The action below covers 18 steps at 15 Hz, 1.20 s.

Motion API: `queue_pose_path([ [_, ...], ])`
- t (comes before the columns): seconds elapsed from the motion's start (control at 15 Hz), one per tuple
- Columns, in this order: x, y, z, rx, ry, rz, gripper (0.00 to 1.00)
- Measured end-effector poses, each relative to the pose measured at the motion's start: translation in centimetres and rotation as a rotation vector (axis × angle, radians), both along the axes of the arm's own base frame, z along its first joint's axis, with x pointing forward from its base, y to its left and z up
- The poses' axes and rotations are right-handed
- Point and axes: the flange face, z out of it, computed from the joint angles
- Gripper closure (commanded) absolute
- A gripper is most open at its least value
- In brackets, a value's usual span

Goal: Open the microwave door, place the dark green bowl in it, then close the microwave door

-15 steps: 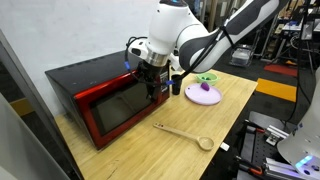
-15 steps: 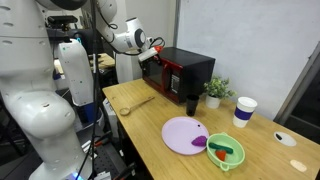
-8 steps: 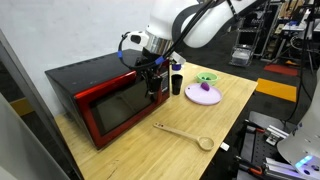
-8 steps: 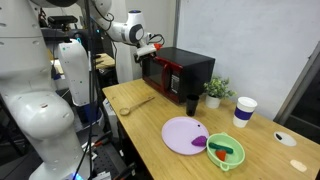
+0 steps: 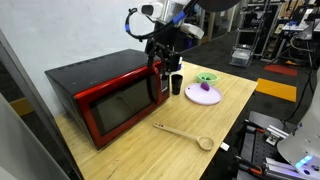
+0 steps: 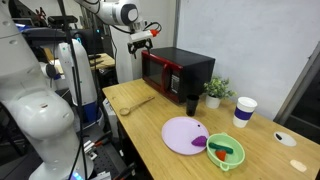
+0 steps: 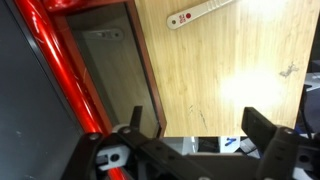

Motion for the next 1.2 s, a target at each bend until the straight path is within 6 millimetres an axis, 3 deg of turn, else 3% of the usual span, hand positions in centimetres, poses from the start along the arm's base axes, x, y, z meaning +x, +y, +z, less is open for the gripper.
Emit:
queue_pose_path([
  [0.4,-2.4,-3.1,2.9,-0.089,0.073,-0.138,0.00],
  [1.2,-2.9,-12.5,3.0,-0.201,0.153,-0.632,0.00],
])
